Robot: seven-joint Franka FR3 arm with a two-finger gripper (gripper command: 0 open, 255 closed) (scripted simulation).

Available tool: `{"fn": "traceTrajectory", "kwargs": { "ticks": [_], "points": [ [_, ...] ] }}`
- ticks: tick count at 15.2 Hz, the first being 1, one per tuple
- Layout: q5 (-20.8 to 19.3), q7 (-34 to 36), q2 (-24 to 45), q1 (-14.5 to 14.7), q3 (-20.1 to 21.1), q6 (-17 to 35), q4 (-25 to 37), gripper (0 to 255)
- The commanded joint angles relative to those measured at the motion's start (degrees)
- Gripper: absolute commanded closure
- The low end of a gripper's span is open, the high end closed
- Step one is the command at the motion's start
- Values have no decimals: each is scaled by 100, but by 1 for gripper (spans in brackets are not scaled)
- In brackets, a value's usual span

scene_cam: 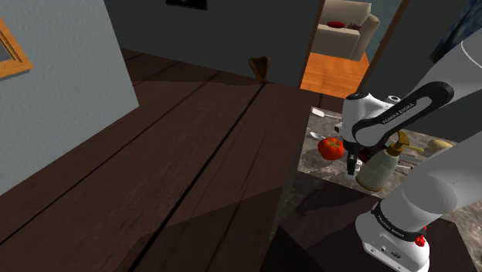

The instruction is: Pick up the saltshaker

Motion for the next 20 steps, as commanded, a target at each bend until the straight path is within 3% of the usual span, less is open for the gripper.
{"fn": "traceTrajectory", "kwargs": {
  "ticks": [1, 4, 5, 14, 20],
  "points": [
    [-89, 92, 296, -16, -19, 285, 12, 0],
    [-156, 169, 529, -25, -28, 496, 31, 0],
    [-163, 169, 505, -31, -29, 484, 17, 255],
    [-156, 169, 529, -25, -28, 496, 31, 255],
    [87, -102, -329, 11, 19, -311, -9, 255]
  ]
}}
